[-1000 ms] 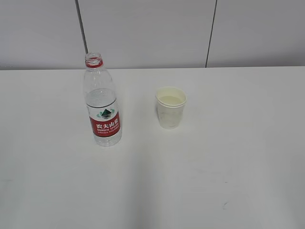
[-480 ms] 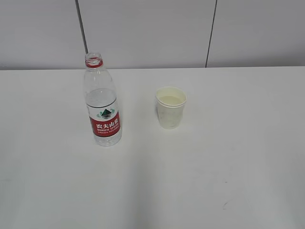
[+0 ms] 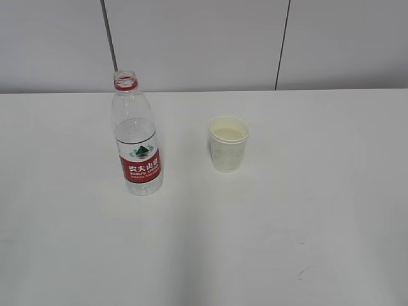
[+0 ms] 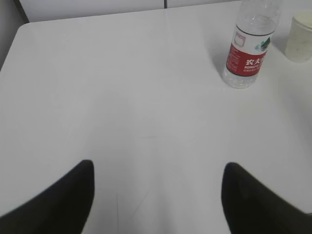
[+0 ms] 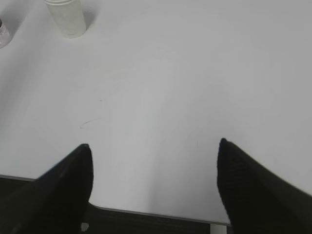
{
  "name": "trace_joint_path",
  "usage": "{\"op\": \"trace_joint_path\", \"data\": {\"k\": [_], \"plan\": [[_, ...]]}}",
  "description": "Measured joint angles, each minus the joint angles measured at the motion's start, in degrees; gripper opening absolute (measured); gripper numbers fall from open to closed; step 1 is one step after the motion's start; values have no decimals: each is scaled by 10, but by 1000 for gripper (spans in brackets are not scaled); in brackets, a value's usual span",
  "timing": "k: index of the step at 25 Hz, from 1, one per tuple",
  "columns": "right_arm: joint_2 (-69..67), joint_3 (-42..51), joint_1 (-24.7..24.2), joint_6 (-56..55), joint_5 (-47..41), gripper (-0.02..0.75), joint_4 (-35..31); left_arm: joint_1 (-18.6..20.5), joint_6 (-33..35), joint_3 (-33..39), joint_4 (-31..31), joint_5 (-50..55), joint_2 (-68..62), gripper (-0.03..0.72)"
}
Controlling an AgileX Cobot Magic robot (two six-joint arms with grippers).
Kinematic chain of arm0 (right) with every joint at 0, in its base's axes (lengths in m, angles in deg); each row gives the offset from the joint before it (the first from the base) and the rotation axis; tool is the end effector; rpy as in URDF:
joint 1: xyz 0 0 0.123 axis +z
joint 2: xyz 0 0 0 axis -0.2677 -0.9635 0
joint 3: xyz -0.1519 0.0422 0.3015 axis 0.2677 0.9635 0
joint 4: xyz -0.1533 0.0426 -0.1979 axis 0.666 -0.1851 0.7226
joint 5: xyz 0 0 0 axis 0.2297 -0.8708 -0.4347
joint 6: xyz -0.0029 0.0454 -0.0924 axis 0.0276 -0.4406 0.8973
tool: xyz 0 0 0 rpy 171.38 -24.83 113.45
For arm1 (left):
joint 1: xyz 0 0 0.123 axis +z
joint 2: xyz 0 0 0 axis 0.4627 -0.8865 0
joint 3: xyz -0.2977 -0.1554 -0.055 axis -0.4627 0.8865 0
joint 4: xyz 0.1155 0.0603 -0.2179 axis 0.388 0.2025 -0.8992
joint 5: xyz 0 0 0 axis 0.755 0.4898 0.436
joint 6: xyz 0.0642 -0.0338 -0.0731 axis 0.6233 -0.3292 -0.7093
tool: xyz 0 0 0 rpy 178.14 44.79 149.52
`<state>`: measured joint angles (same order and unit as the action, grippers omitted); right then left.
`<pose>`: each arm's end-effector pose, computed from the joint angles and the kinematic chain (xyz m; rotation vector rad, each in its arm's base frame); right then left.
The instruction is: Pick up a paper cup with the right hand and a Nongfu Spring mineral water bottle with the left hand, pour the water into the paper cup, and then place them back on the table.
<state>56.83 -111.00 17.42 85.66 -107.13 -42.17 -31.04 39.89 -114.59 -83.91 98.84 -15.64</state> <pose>-0.0538 0.0035 0.2622 -0.1063 2.1165 0.0503 -0.0524 0.0052 0.2742 0.1248 2.0613 0.0264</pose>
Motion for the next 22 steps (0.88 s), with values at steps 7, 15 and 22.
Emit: {"op": "trace_joint_path", "data": {"k": [7, 15, 22], "plan": [[0, 0, 0, 0, 0, 588, 0, 0, 0, 0, 0, 0, 0, 500], [0, 0, 0, -1, 0, 588, 0, 0, 0, 0, 0, 0, 0, 500], [0, 0, 0, -1, 0, 588, 0, 0, 0, 0, 0, 0, 0, 500]]}}
